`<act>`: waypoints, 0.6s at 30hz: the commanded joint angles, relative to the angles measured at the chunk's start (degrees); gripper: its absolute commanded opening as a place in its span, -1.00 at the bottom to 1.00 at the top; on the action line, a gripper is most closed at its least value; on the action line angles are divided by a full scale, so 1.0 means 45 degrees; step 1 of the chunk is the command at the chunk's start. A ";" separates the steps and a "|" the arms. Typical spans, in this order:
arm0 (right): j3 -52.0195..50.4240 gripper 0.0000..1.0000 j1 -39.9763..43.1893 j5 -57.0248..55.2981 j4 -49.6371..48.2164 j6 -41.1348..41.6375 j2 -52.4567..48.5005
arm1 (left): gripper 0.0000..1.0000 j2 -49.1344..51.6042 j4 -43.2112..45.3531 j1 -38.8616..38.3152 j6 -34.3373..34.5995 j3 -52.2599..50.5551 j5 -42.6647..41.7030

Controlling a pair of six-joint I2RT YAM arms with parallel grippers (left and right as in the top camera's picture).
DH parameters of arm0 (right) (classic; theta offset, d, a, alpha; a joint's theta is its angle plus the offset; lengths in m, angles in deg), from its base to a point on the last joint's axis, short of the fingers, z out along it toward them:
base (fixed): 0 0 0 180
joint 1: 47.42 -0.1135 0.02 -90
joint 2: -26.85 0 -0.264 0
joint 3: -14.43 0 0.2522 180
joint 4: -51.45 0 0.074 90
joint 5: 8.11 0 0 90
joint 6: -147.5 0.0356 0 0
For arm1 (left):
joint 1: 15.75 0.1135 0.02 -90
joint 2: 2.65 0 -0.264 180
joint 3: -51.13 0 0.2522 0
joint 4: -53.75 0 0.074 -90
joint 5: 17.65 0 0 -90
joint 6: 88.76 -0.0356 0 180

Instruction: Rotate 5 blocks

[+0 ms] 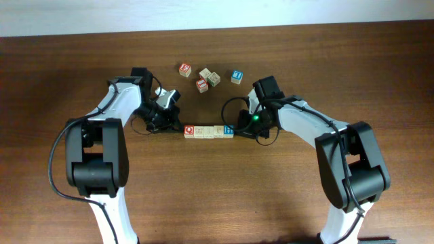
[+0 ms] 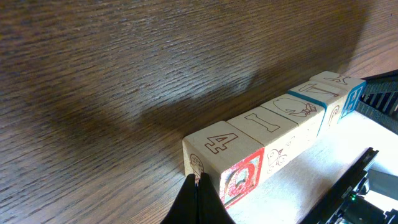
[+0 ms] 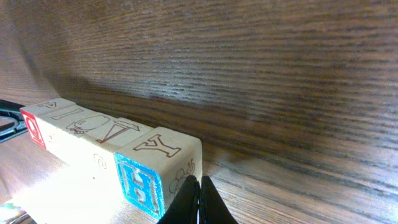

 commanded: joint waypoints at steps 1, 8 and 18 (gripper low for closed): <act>-0.0112 -0.91 -0.0083 0.0039 0.0039 0.0005 -0.0010 | -1.00 0.0151 -0.0024 0.0053 -0.0257 -0.0063 -0.0335; -0.0112 -0.91 -0.0087 0.1336 -0.0413 -0.0967 -0.0010 | -1.00 0.0151 -0.0024 0.0053 -0.0257 -0.0063 -0.0340; -0.0073 -0.91 -0.0107 0.2268 -0.0777 -0.1214 0.0083 | -1.00 0.0151 -0.0073 0.0053 -0.0257 -0.0063 -0.0340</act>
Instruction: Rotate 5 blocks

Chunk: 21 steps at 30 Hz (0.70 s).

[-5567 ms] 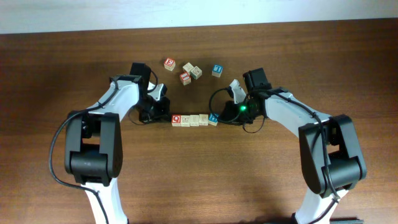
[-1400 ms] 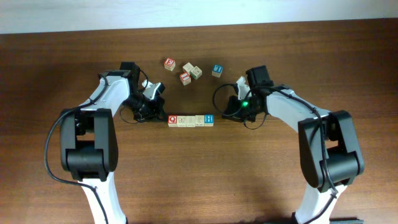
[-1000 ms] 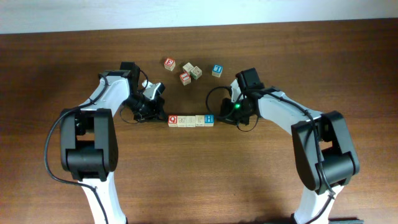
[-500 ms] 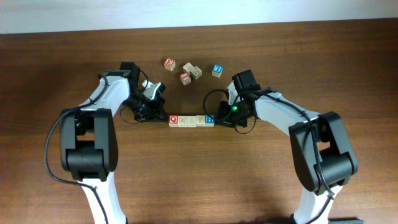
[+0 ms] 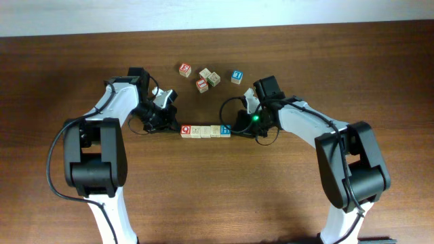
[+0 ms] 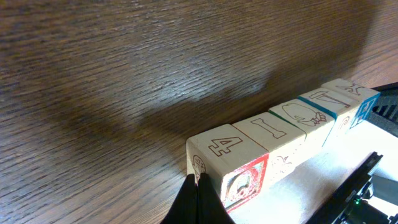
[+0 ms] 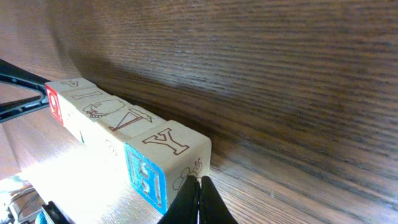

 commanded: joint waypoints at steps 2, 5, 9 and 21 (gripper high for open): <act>0.0034 -0.91 -0.0131 0.1341 -0.0219 -0.0185 0.0165 | -1.00 0.0151 -0.0049 -0.0112 -0.0257 -0.0063 -0.0544; 0.0034 -0.91 -0.0175 0.1569 -0.0223 -0.0180 0.0500 | -1.00 0.0151 -0.0044 -0.0112 -0.0257 -0.0063 -0.0544; 0.0117 -0.91 -0.0335 0.1671 -0.0214 -0.0180 0.0967 | -1.00 0.0151 -0.0044 -0.0112 -0.0257 -0.0063 -0.0544; 0.1273 -0.91 -0.1399 0.1889 0.0219 -0.0189 0.0971 | -1.00 0.0151 -0.0039 -0.0112 -0.0257 -0.0063 -0.0544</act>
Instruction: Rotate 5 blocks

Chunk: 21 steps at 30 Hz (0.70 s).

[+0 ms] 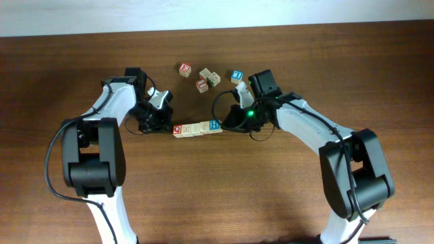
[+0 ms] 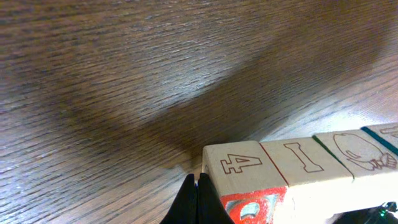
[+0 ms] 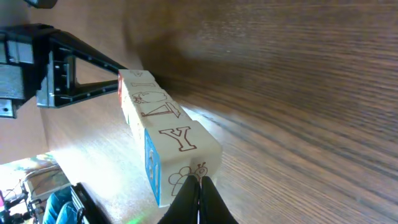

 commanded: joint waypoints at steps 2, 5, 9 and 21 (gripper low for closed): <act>0.0704 -0.91 -0.0957 0.0942 0.0015 -0.0189 0.0238 | -1.00 0.0151 -0.0019 -0.0325 -0.0248 -0.0063 -0.1564; 0.0840 -0.91 -0.1166 0.0937 0.0102 -0.0180 0.0238 | -1.00 0.0151 -0.0019 -0.0325 -0.0248 -0.0063 -0.1564; 0.1122 -0.91 -0.1384 0.0923 0.0219 -0.0180 0.0238 | -1.00 0.0151 -0.0019 -0.0325 -0.0248 -0.0063 -0.1564; 0.1258 -0.91 -0.2132 -0.0238 0.0432 0.0175 0.0238 | -1.00 0.0151 -0.0019 -0.0325 -0.0248 -0.0063 -0.1559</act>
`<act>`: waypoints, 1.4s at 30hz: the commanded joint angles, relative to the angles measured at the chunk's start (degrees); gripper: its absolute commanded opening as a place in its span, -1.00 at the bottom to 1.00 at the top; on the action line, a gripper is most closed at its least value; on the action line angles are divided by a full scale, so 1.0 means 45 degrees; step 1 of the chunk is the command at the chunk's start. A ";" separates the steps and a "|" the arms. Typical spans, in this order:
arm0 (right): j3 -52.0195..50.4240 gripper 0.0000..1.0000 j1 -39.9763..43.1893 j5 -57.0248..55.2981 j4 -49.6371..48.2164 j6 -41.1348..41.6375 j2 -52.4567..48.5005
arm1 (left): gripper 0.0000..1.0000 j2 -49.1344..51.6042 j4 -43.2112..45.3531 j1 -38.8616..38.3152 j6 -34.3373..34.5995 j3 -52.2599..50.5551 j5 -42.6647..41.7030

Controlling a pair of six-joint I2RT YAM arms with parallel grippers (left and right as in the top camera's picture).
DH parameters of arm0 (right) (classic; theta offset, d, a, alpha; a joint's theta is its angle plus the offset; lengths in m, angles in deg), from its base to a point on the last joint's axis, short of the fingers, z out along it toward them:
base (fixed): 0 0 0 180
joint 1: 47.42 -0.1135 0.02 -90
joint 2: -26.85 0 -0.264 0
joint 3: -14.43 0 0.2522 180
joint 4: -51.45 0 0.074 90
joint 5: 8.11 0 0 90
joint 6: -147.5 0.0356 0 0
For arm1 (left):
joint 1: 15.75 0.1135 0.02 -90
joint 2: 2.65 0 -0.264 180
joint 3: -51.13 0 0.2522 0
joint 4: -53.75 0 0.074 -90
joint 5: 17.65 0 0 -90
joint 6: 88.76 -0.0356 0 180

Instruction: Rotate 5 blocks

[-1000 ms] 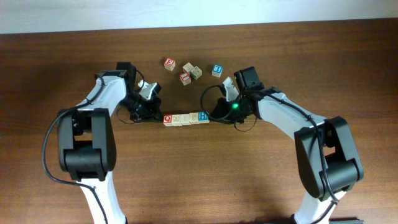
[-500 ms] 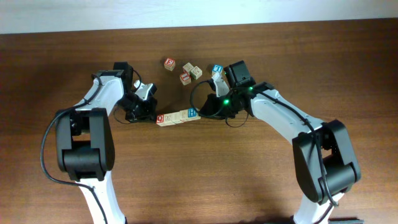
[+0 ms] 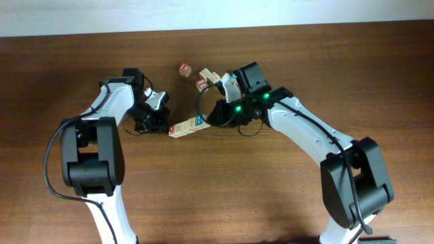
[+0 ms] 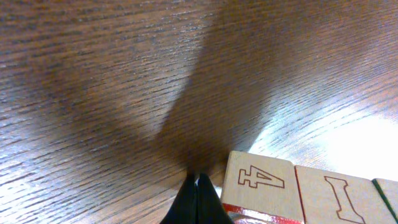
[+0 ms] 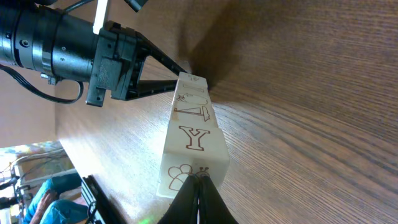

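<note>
A row of several wooden letter blocks (image 3: 188, 127) lies slanted on the table, its right end farther back than its left. My left gripper (image 3: 163, 123) is shut, its tips (image 4: 198, 182) against the corner of the end block marked 4 (image 4: 260, 179). My right gripper (image 3: 211, 116) is shut too, its tips (image 5: 200, 180) pressed on the bee-marked end face of the Y block (image 5: 195, 142). Across the row, the left gripper (image 5: 124, 62) shows in the right wrist view.
Several loose blocks (image 3: 184, 70) lie behind the row near the table's back, one (image 3: 201, 83) close to the right arm (image 3: 298, 125), which partly covers them. The wooden table (image 3: 224, 196) stretches open in front of the row.
The row has turned further, its right end now farther back and left. My right gripper has moved left and back with it. My left gripper stays at the 4 end.
The row first lay straight across the table, with both shut grippers at its ends. It then sat slightly to the left, then began to slant. Now it is clearly angled and farther left, both grippers still touching its ends.
</note>
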 commanded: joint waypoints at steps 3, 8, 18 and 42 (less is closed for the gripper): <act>-0.0044 -0.91 -0.1161 -0.0321 -0.0092 0.0277 -0.0257 | -1.00 0.0058 -0.0039 -0.0495 -0.0160 -0.0058 -0.2268; -0.0044 -0.91 -0.1438 -0.0617 -0.0369 0.0602 -0.0340 | -1.00 0.0058 -0.0034 -0.0495 -0.0160 -0.0058 -0.2220; 0.0029 -0.91 -0.1564 -0.0665 -0.0491 0.0743 -0.0340 | -1.00 0.0058 -0.0039 -0.0505 -0.0155 -0.0058 -0.2181; 0.0029 -0.91 -0.1991 -0.1530 -0.1535 0.1496 -0.0379 | -1.00 0.0058 -0.0325 -0.0505 0.0228 -0.0058 -0.1248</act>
